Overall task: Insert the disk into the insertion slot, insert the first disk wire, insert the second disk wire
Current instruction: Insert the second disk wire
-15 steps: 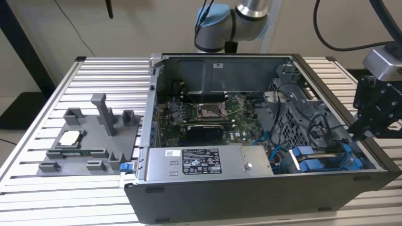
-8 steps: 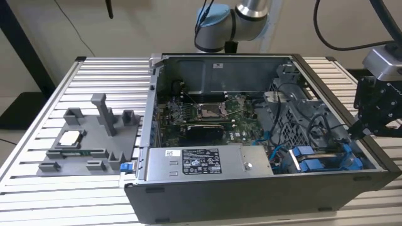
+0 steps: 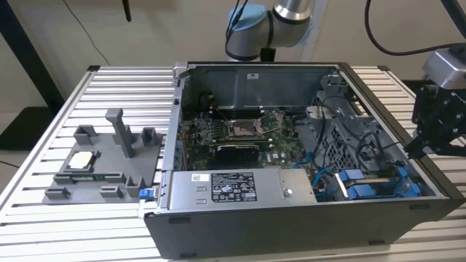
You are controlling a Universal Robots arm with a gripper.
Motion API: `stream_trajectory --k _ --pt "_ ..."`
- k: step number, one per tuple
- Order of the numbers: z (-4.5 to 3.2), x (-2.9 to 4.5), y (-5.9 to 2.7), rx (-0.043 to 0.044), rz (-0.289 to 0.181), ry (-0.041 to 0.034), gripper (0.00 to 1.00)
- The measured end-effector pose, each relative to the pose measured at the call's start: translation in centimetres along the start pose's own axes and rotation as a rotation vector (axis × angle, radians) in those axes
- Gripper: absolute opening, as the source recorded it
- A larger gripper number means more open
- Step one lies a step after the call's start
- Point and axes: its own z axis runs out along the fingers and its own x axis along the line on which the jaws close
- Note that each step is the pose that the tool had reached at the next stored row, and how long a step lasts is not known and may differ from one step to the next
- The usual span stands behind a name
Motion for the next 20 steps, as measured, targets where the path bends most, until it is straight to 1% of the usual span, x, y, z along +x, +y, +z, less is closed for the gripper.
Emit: stream_trajectory --k 4,5,7,10,16,20 --pt "-0.42 -0.02 0.63 -0.0003 0.000 0.0002 0.16" --pt "-0.62 -0.04 0.84 -0.0004 0.000 -0.0004 0.16" --pt "-0.90 -0.06 1.30 -0.0006 0.000 -0.0040 0.16" --pt "-1.18 -0.07 2.06 -0.0006 0.000 -0.0067 0.16" --pt "-1.65 -0.19 3.65 -0.0005 0.002 -0.0073 0.16" --pt "-1.96 -0.45 4.68 -0.0005 0.002 -0.0082 0.16"
